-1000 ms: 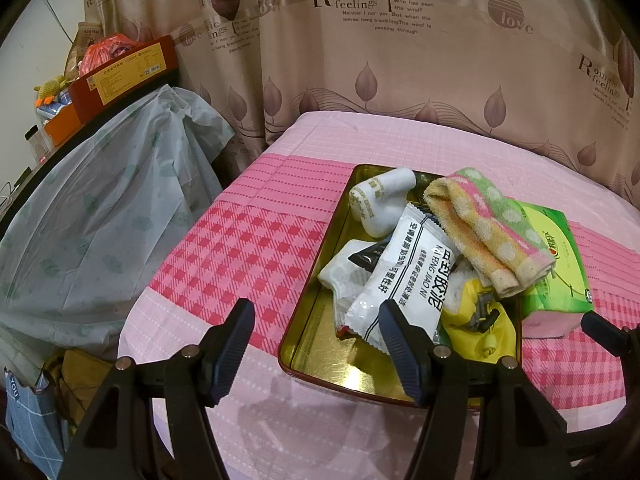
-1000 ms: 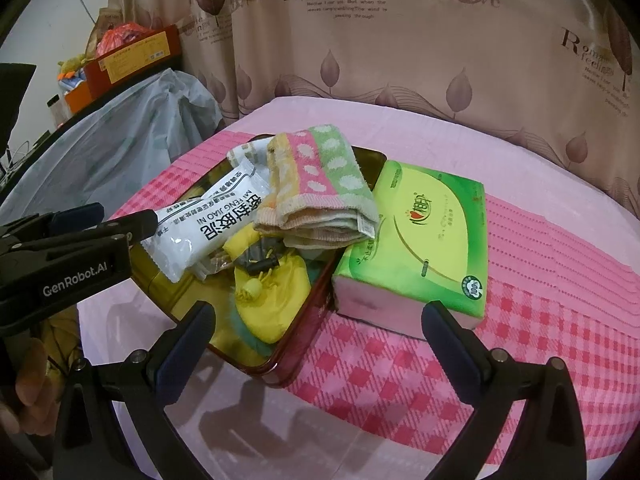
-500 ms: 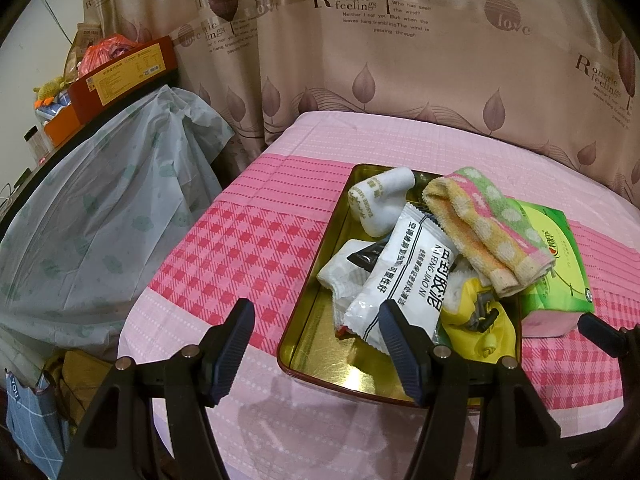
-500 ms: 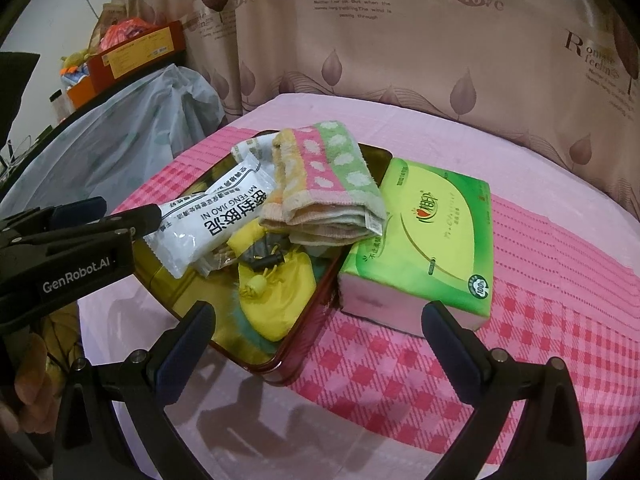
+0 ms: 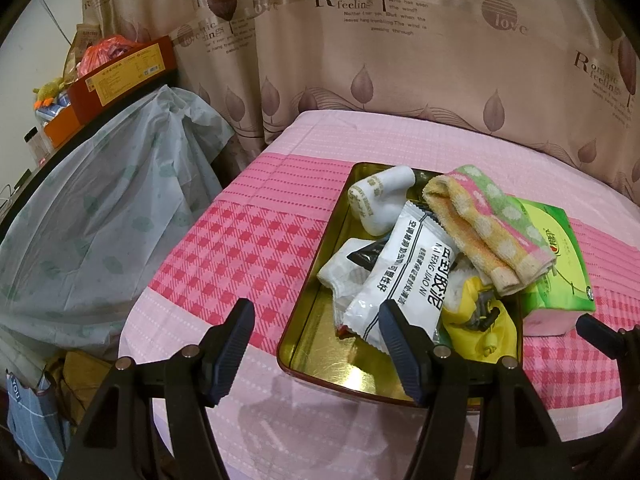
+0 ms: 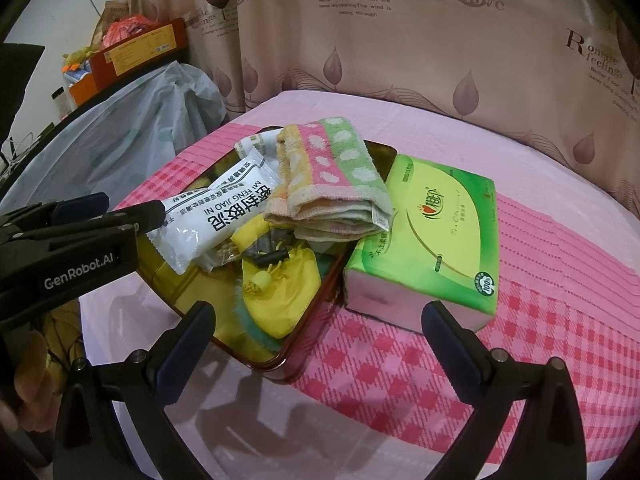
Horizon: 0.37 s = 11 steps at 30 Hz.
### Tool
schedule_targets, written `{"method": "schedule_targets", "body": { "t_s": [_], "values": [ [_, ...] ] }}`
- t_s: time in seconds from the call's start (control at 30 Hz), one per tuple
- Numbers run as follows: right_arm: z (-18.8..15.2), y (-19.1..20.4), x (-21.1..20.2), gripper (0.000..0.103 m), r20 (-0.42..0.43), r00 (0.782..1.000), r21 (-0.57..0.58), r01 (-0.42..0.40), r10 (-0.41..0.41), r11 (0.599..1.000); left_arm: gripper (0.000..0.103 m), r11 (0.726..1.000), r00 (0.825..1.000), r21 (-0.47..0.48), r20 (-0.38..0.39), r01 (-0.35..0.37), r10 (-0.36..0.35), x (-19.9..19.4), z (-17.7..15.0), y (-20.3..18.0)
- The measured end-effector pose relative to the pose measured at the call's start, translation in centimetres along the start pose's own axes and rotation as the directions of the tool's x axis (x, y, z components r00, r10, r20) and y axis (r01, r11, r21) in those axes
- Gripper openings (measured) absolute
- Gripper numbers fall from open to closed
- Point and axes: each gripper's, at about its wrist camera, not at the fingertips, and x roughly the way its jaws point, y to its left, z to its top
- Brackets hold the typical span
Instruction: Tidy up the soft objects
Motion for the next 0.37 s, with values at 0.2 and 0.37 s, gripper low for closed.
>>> {"method": "schedule_targets", "body": {
  "t_s": [0.2, 0.37],
  "values": [
    [-0.01, 0.07, 0.0, 0.102, -0.001, 1.0, 0.0, 0.0, 0.0, 1.0, 0.066, 1.0, 1.0, 0.014, 0.017, 0.014, -0.014, -0.43, -0.05, -0.1],
    [-0.05, 0.26, -0.08, 0.102, 0.003, 1.0, -0.002, -0.002, 0.002, 1.0, 0.066, 1.0, 1.0, 0.017, 0.02, 0.012, -0.012, -0.58, -0.1, -0.17]
  ]
}}
